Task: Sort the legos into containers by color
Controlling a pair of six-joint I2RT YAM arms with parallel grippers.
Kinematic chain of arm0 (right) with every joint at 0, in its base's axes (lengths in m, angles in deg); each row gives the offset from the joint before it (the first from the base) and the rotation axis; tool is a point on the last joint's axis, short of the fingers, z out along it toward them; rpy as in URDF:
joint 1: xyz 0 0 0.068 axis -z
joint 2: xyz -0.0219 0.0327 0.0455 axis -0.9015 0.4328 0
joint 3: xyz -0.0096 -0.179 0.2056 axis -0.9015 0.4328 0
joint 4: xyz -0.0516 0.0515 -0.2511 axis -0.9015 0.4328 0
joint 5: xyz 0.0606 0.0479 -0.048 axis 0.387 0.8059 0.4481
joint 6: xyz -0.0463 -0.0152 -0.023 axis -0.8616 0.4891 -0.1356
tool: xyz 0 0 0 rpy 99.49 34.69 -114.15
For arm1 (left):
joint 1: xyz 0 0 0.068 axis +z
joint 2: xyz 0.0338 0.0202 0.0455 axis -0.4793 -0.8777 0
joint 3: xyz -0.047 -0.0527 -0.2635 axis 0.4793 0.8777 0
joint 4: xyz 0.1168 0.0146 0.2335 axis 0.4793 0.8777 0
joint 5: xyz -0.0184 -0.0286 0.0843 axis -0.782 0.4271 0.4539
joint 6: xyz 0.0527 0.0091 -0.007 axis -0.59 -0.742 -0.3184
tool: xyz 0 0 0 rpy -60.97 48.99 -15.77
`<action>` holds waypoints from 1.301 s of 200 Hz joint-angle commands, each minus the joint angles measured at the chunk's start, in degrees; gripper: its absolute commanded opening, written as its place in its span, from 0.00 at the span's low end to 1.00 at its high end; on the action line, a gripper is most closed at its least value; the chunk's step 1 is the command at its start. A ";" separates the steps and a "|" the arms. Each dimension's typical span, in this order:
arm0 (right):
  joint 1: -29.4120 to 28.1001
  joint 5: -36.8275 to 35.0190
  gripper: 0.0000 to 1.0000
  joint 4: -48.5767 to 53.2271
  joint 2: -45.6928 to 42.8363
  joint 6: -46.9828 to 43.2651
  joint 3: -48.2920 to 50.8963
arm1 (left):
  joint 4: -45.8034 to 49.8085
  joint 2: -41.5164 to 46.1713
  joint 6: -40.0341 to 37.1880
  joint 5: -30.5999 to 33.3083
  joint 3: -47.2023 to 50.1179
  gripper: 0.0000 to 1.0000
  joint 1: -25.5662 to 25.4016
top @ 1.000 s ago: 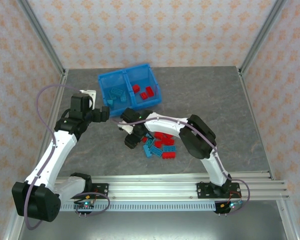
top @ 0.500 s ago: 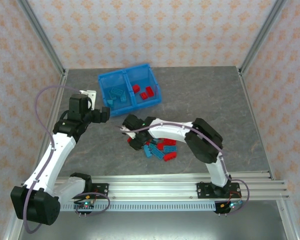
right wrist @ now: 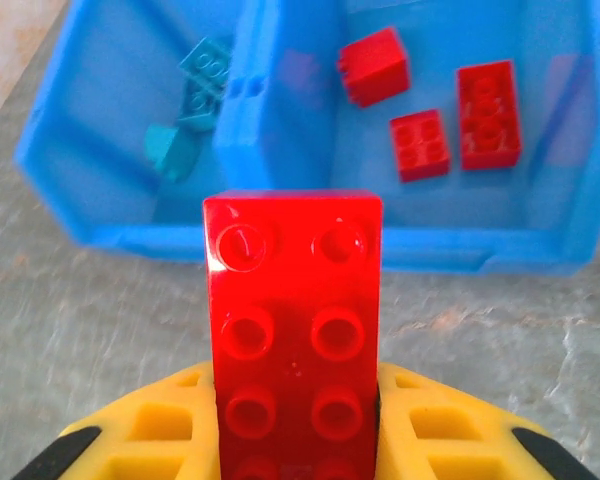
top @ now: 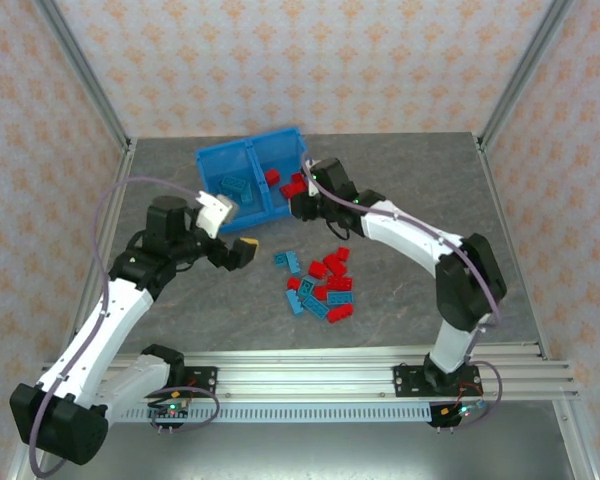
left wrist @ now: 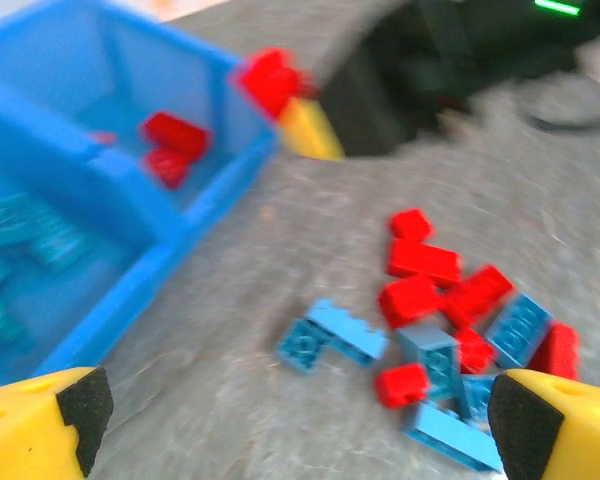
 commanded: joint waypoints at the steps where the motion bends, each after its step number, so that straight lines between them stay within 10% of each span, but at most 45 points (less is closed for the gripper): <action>1: 0.97 -5.79 0.28 2.38 7.33 2.24 -9.58 | 1.68 1.79 -6.89 -3.57 1.00 1.00 -3.31; 108: 2.14 -17.72 0.31 23.83 49.07 5.94 -69.74 | 0.19 7.71 -6.27 11.50 3.10 1.00 -4.13; 188: 2.25 -15.45 0.48 22.07 49.23 7.23 -72.19 | 0.37 6.90 -5.07 13.40 2.92 1.00 -4.13; 260: 2.12 -6.57 0.56 25.79 23.62 8.51 -52.62 | 1.31 6.23 -6.20 13.36 2.54 1.00 -4.09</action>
